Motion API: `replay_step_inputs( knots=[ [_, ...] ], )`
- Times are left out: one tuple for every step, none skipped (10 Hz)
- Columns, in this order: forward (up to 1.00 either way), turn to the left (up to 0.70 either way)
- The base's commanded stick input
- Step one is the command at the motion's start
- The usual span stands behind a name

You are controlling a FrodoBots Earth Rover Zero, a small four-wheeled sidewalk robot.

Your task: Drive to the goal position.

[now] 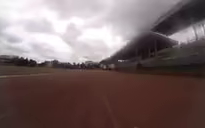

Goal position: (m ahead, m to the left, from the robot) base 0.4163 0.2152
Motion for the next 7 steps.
replay_step_inputs(
  knots=[
    [0.7, 0.0],
    [0.7, 0.0],
    [0.7, 0.0],
    [0.7, 0.0],
    [0.7, 0.0],
    [0.7, 0.0],
    [0.7, 0.0]
  ],
)
